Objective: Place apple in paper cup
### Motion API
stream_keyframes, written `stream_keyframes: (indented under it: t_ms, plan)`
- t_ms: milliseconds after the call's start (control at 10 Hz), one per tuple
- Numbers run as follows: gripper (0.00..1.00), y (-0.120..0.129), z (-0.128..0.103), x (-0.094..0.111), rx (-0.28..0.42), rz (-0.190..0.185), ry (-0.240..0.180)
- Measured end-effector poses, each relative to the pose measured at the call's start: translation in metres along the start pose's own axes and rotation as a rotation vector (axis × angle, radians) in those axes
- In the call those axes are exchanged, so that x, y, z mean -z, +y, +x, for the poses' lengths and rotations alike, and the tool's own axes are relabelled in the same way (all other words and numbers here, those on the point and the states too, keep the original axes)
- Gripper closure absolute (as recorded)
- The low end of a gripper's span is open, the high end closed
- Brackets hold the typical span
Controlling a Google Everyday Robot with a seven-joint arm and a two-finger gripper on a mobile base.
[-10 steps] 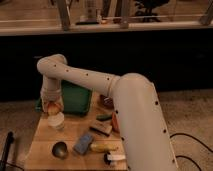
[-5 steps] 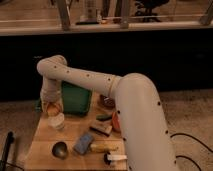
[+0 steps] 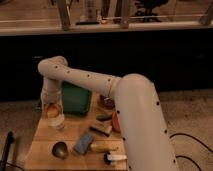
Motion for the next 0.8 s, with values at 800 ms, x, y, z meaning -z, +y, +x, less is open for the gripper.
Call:
stream_keyframes:
  t_ms: [800]
  plan:
    - [0.20,0.0027,-0.0006,0.0067,0.003,0.016,0.019]
